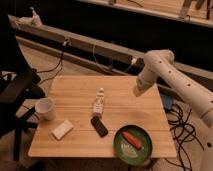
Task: Move the arm in a circular motion
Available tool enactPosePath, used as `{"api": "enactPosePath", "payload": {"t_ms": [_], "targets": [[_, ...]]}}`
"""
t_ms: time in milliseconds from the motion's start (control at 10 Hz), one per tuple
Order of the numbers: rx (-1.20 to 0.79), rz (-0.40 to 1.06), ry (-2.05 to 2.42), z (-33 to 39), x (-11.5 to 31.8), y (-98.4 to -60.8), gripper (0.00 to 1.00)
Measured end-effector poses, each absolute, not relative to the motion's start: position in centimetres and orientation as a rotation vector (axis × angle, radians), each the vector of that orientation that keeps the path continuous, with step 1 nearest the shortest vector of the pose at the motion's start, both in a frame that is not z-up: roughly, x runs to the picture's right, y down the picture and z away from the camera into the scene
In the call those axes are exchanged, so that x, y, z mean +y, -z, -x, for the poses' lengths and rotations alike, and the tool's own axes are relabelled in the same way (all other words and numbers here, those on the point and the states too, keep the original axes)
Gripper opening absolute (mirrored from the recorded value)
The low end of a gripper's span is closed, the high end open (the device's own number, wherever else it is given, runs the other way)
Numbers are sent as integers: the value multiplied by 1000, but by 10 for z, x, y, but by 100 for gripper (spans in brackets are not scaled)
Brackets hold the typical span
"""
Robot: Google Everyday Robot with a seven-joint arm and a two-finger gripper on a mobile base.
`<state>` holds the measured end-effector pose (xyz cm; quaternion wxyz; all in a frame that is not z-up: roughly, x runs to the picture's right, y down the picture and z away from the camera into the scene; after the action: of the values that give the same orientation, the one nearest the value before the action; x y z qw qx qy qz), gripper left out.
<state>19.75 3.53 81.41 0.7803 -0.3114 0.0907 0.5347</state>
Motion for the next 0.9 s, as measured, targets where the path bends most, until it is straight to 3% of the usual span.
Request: {"api": "enactPosePath", "payload": {"t_ms": [100, 900], "targets": [[190, 676, -1183, -198, 31, -822, 0], [281, 671, -1323, -260, 15, -878, 0]]}}
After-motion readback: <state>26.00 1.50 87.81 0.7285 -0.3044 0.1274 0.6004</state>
